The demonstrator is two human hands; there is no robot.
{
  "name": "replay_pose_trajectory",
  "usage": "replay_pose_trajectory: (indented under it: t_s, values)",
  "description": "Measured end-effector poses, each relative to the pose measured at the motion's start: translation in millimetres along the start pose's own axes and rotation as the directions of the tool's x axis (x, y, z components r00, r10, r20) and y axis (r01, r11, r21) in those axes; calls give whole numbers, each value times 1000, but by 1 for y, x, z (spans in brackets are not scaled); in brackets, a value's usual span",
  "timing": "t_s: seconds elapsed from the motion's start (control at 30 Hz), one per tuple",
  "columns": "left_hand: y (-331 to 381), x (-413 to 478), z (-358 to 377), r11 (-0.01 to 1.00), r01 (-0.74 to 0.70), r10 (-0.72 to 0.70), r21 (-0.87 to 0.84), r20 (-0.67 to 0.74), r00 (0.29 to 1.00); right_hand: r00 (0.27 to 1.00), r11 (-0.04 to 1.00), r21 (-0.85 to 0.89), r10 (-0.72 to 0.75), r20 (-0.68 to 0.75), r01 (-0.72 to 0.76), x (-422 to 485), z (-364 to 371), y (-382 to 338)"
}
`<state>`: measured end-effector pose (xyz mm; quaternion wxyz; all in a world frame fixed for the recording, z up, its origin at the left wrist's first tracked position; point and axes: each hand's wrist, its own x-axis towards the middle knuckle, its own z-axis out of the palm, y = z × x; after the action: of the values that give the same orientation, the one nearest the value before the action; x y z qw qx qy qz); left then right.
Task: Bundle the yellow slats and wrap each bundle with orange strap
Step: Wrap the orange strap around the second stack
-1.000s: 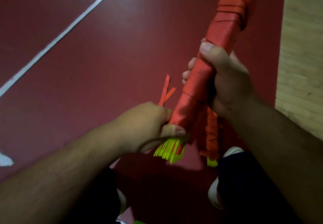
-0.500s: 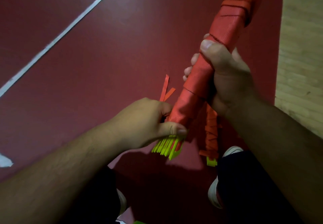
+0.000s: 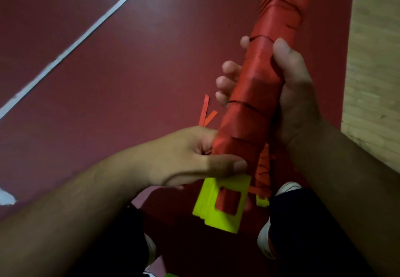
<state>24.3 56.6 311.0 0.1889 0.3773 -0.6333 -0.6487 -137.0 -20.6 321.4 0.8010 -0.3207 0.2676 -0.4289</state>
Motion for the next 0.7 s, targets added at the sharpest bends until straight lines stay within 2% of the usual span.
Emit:
replay_pose_trajectory:
  t_s: [0.07,0.2,0.27,0.37,0.57,0.7]
  values:
    - [-5,2,0,998,-25,27,55,-26,999,997,997,49,50,58,-53,0,1,1]
    - [-14,-1,-6,979,28,-3,202,-120,993,998,998,32,48,47,-50,2,1,6]
    - [-15,-4,-13,944,117,-68,310,-164,984,1000,1000,7,19,3,-19,4,0,7]
    - [-17,-5,-21,814,283,-178,508,-246,953,997,998,-56,-22,-69,18,6,-3,9]
    - [-25,-6,-19,803,285,-205,523,-206,957,990,981,-182,-83,-115,61,6,-2,14]
    - [-26,-10,-21,872,287,-235,396,-175,956,993,975,-213,-83,-84,63,5,-1,13]
